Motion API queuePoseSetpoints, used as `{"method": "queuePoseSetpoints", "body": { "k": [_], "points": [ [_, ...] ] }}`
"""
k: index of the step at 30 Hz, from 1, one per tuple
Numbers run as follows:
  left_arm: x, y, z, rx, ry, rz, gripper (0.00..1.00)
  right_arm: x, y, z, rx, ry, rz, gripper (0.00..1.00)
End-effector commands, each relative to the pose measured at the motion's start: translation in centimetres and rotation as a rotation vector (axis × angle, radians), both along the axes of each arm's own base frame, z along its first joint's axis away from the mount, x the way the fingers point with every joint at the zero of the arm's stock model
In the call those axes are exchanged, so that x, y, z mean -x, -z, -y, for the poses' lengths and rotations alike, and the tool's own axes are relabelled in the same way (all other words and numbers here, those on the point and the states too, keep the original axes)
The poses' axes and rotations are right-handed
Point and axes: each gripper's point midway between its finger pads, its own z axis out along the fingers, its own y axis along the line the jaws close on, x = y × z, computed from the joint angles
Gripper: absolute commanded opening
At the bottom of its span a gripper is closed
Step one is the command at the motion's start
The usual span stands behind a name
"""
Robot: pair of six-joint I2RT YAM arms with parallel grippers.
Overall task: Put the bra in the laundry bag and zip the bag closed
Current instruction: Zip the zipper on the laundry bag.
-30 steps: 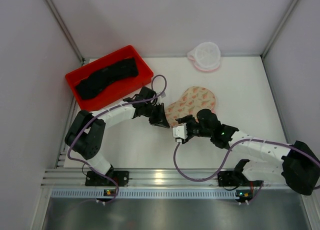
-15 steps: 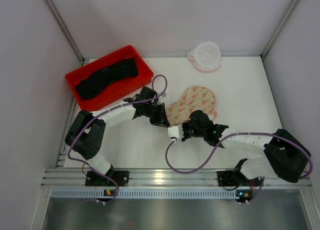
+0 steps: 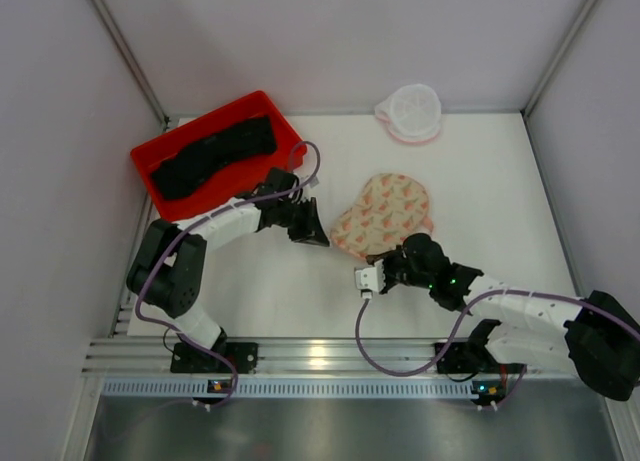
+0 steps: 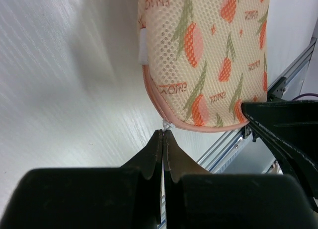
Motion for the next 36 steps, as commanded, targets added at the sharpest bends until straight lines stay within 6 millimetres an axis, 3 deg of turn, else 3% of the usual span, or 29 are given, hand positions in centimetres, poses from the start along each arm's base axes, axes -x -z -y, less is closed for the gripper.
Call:
{"method": "queuePoseSetpoints", "body": {
  "k": [1,5,9,12,13,16,21,24,30,36],
  "points": [
    [-0.6,-1.3,-0.1,0.025,0.023,0.086,0.0,-0.6,-0.2,1.1,0.007,-0.008,0.059,0.0],
    [0.4,-2.0,0.7,0.044,0.063,0.099,0.0,-2.3,-0.3,2.4,0.023,0.054,0.067,0.22],
    [2.6,-2.1,2.7,0.073,0.109,0.071,0.0,-4.4,-0.9,4.0,0.025,0.111,0.086,0.47],
    [3.6,-2.2,4.4,0.099,0.128,0.061,0.0,-5.4,-2.1,4.2,-0.013,0.186,0.018,0.49],
    [3.6,-2.5,5.1,0.119,0.131,0.073,0.0,-5.7,-4.3,3.3,-0.062,0.176,0.009,0.5],
    [3.7,-2.7,6.3,0.135,0.132,0.049,0.0,-4.4,-6.6,2.0,-0.129,0.14,-0.032,0.54],
    [2.9,-3.4,7.1,0.153,0.125,0.054,0.0,-0.5,-5.0,0.2,-0.069,-0.009,-0.062,0.63],
    [2.9,-3.6,7.1,0.159,0.119,0.049,0.0,0.4,-3.6,-0.1,-0.03,-0.048,-0.074,0.64],
    [3.3,-3.3,6.7,0.151,0.12,0.052,0.0,-0.3,-1.8,0.5,0.04,-0.024,-0.07,0.65],
    [3.5,-3.3,6.7,0.159,0.122,0.037,0.0,-0.7,-1.7,-1.1,0.013,-0.036,-0.076,0.65]
  ]
}}
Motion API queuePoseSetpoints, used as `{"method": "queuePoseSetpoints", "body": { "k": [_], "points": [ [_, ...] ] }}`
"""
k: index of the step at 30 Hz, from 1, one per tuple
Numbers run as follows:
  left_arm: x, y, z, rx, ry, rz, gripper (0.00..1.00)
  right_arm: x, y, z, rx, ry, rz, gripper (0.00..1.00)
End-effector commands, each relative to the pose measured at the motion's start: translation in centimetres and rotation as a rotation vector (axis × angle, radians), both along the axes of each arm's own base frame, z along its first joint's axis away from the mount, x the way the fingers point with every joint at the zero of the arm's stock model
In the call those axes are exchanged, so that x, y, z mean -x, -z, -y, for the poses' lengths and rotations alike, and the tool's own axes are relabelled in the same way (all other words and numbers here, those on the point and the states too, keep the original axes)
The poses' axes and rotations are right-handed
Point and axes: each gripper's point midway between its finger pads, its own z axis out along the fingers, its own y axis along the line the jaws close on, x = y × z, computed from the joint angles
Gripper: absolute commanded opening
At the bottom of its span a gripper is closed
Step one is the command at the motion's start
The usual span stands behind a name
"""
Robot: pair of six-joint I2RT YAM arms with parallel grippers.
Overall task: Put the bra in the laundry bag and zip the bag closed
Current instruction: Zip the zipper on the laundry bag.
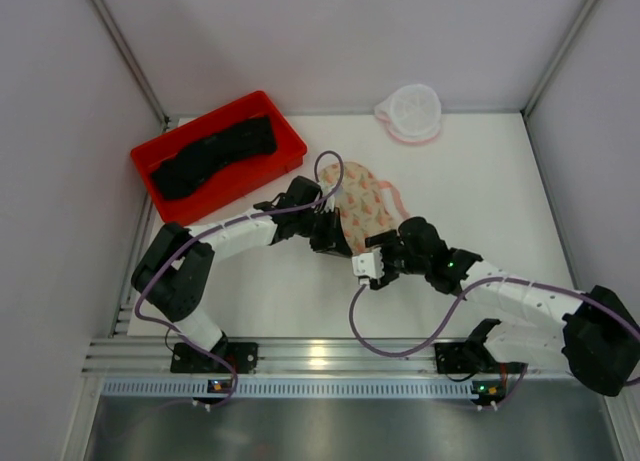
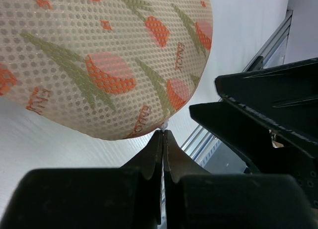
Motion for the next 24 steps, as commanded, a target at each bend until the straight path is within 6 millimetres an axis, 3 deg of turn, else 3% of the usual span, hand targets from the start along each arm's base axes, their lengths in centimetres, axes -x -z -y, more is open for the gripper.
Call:
{"method": "queuePoseSetpoints", "body": {
  "k": [1,5,7,10,11,12,19,24],
  "points": [
    [-0.6,-2.2,0.9,0.07,0.007,0.042,0.0,-0.6,-0.6,-1.9,-0.04,-0.016,0.027,0.65],
    [-0.5,-2.5,0.9,0.077,0.01,0.043,0.0,-1.6,-0.1,-2.7,-0.028,-0.007,0.033,0.55],
    [-0.4,-2.5,0.8,0.078,0.009,0.038,0.0,-2.2,0.0,-3.0,-0.033,0.007,0.04,0.44],
    [-0.4,-2.2,0.5,0.05,-0.003,0.038,0.0,-2.7,-0.1,-3.2,-0.039,0.023,0.043,0.19],
    [-0.4,-2.0,0.3,0.038,-0.004,0.039,0.0,-2.7,-0.2,-3.1,-0.038,0.025,0.046,0.06],
    [-0.5,-2.0,0.1,0.032,-0.006,0.042,0.0,-2.6,-0.3,-3.0,-0.04,0.027,0.051,0.01],
    [-2.8,0.4,-4.2,-0.07,-0.077,0.059,0.0,-1.2,0.0,-1.1,-0.03,0.013,0.067,0.0],
    [-4.6,1.4,-5.8,-0.132,-0.112,0.109,0.0,0.0,-0.2,-0.3,-0.042,-0.001,0.057,0.0]
  ]
}}
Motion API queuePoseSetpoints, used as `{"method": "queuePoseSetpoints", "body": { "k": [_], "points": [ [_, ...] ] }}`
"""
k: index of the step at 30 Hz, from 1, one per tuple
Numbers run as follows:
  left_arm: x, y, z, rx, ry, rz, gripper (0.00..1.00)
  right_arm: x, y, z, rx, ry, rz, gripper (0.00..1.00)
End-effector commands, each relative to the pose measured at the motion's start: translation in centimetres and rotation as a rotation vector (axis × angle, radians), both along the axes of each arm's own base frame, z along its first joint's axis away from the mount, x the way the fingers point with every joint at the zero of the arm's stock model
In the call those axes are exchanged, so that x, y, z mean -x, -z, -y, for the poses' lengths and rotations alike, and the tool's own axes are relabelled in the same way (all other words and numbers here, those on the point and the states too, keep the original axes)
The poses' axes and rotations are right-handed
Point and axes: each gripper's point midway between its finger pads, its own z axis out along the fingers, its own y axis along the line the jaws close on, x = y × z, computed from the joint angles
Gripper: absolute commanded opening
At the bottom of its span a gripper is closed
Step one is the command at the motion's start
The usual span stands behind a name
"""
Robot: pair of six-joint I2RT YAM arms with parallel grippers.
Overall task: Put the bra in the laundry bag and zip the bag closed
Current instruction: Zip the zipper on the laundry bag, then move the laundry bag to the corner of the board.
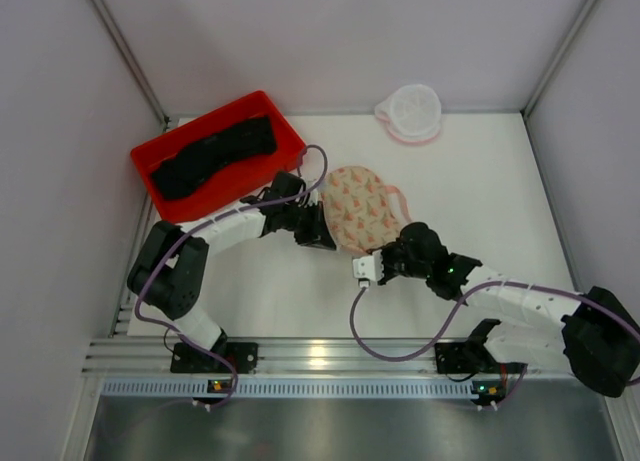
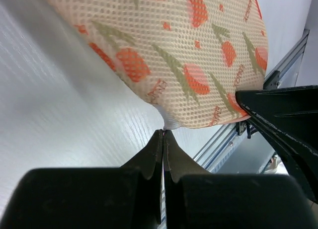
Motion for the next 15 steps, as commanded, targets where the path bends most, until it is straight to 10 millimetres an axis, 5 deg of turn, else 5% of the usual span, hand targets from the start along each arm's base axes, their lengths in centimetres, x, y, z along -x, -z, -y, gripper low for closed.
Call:
{"method": "queuePoseSetpoints", "body": {
  "k": [1,7,12,15],
  "points": [
    [-2.3,0.4,-1.9,-0.077,-0.034,0.102,0.0,0.9,-1.0,0.0,-0.034,-0.035,0.01,0.0],
    [-3.8,0.5,-1.7,-0.082,-0.051,0.106,0.0,2.0,-0.9,0.8,-0.028,-0.046,-0.007,0.0],
    [-3.5,-1.4,-0.5,-0.001,0.021,0.124,0.0,1.1,-1.1,2.0,-0.003,0.048,-0.014,0.0],
    [-3.2,-3.2,-0.2,0.038,0.048,0.16,0.32,0.4,-1.1,3.8,0.015,0.15,-0.036,0.0]
  ]
}}
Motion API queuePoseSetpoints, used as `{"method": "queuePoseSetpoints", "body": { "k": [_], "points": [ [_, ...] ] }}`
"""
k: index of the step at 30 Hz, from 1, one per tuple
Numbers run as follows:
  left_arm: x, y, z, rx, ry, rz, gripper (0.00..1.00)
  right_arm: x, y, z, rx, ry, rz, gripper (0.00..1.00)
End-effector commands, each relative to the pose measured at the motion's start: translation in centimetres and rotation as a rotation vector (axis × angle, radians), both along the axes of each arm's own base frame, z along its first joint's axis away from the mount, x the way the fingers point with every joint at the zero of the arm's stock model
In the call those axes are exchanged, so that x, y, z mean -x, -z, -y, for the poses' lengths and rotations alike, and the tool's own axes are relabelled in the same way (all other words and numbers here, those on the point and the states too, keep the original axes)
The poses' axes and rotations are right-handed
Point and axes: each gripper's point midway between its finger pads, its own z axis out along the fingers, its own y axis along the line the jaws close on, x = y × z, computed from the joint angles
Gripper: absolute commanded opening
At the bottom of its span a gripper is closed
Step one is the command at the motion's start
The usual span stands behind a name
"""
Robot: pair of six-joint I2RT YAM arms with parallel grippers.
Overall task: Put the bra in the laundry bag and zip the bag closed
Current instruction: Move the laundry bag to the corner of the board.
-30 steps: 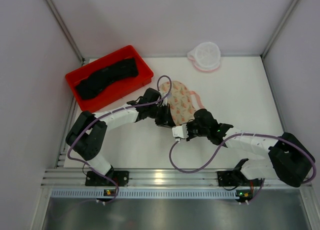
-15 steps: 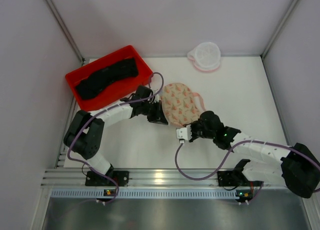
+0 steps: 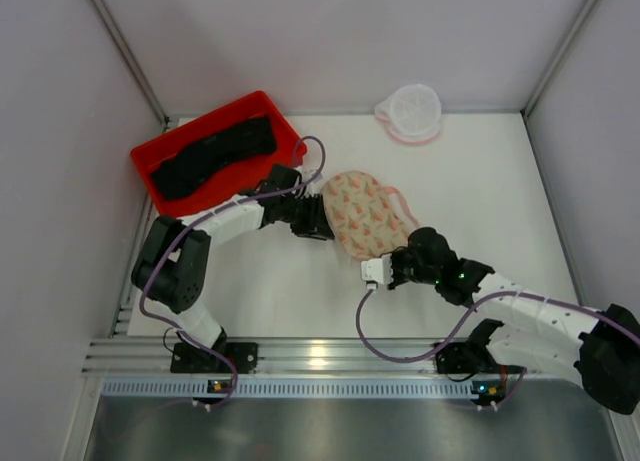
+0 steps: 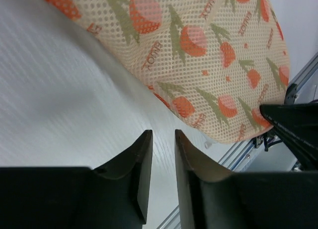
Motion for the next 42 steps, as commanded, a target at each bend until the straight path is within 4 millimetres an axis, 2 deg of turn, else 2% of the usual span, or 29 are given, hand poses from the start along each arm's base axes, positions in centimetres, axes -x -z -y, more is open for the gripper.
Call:
{"method": "queuePoseSetpoints", "body": {
  "k": [1,3,5,6,7,8,12,17,20,21,22,24,25,26,27,28,30,31,33,34,36,42],
  "points": [
    [-0.3,-4.7,1.1,0.091,0.066,0.112,0.39,-1.3,-1.4,2.1,-0.003,0.142,0.002,0.0],
    [-0.1,-5.4,0.9,0.093,0.083,0.134,0.54,-1.5,-1.1,4.2,0.043,0.226,0.017,0.0],
    [-0.1,-6.6,0.8,0.094,0.082,0.173,0.63,-1.8,-1.3,5.7,0.066,0.302,0.028,0.0],
    [-0.1,-7.0,0.7,0.096,0.089,0.187,0.82,-2.0,-1.1,7.1,0.107,0.363,0.033,0.0],
    [0.0,-7.6,0.7,0.103,0.094,0.2,0.85,-2.0,-1.4,7.7,0.108,0.402,0.03,0.0],
    [0.1,-8.0,0.7,0.106,0.095,0.212,0.98,-2.2,-2.2,8.1,0.098,0.433,0.04,0.0],
    [-0.2,-8.7,0.4,0.093,0.088,0.24,0.98,-2.3,-2.7,11.5,0.151,0.584,0.058,0.0],
    [-0.7,-9.8,0.0,0.07,0.081,0.293,0.98,-2.3,-2.4,14.8,0.151,0.67,0.1,0.0],
    [-0.8,-10.1,-0.2,0.047,0.104,0.311,0.98,-2.7,-1.8,16.3,0.172,0.667,0.121,0.0],
    [-0.8,-10.1,-0.3,0.037,0.114,0.326,0.98,-2.9,-1.7,15.9,0.185,0.596,0.145,0.0],
    [-1.0,-10.1,-0.6,0.025,0.112,0.338,0.98,-3.5,-1.5,17.3,0.195,0.622,0.164,0.0],
    [-1.2,-10.0,-1.0,0.009,0.107,0.352,0.98,-4.2,-0.9,17.1,0.209,0.518,0.222,0.0],
    [-1.2,-10.1,-1.0,0.008,0.107,0.356,0.98,-4.8,-0.7,18.5,0.213,0.54,0.223,0.0],
    [-1.2,-10.0,-1.2,0.008,0.104,0.355,0.98,-4.9,0.1,18.9,0.233,0.516,0.204,0.0],
    [-1.3,-9.8,-1.4,0.002,0.103,0.355,0.98,-5.4,0.0,18.8,0.238,0.46,0.22,0.0],
    [-1.4,-9.9,-1.5,-0.001,0.099,0.359,0.98,-5.9,0.2,20.4,0.248,0.501,0.207,0.0],
    [-1.5,-9.8,-1.8,-0.004,0.096,0.36,0.98,-7.3,0.0,21.2,0.252,0.491,0.184,0.0],
    [-1.6,-9.8,-1.9,-0.003,0.096,0.36,0.98,-7.9,-0.2,22.8,0.26,0.533,0.171,0.0],
    [-1.9,-9.6,-2.0,-0.009,0.091,0.359,0.98,-9.9,-0.8,22.9,0.256,0.491,0.164,0.0],
    [-2.1,-9.5,-2.0,-0.008,0.09,0.355,0.98,-10.9,-1.0,23.7,0.259,0.496,0.162,0.0],
    [-2.4,-9.4,-2.1,-0.007,0.086,0.349,0.98,-12.4,-1.4,24.0,0.281,0.446,0.213,0.0],
    [-3.4,-9.6,-3.0,-0.005,0.064,0.354,0.98,-16.5,0.0,25.8,0.395,0.344,0.251,0.0]
  ]
}}
